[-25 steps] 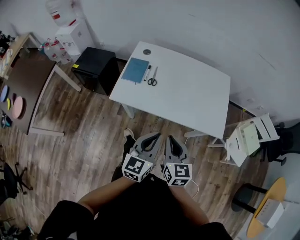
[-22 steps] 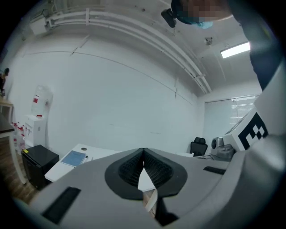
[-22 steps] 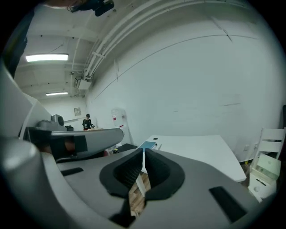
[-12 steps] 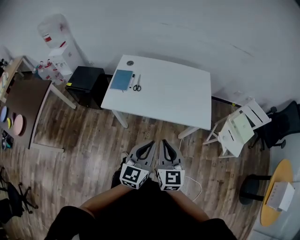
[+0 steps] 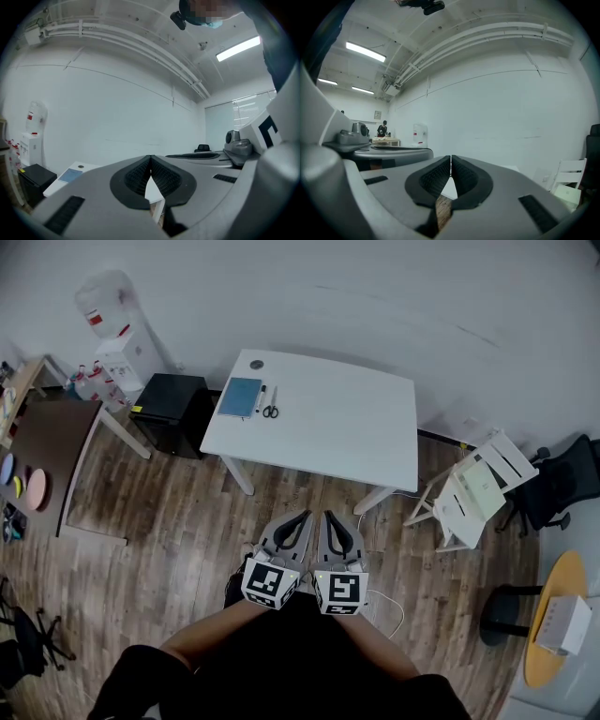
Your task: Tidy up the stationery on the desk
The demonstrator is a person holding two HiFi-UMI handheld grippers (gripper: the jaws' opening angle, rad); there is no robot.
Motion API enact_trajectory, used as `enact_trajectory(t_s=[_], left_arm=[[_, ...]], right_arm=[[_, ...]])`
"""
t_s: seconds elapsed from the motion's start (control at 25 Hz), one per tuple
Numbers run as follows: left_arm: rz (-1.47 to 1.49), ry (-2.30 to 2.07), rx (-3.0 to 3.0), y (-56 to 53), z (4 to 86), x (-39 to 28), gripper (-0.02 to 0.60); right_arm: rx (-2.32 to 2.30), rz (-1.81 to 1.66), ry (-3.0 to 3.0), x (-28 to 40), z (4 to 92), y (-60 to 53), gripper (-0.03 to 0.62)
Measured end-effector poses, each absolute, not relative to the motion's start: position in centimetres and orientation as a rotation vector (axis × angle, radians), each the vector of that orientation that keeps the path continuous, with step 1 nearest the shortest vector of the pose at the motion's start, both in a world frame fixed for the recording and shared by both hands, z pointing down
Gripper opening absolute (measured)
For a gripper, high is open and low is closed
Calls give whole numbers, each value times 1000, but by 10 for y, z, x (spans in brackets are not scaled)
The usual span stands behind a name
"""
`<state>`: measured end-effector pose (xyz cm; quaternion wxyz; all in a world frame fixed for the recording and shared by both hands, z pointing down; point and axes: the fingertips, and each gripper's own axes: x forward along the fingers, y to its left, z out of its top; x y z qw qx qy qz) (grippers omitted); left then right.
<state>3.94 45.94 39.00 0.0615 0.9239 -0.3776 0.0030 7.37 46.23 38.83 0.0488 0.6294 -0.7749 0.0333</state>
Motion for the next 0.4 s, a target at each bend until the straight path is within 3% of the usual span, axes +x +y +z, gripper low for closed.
enact_trajectory(t_s=[0.4], left_arm=[[26, -1138, 2786, 458, 396, 40, 14]], right_arm=[[1908, 123, -2374, 69, 397, 459, 32]])
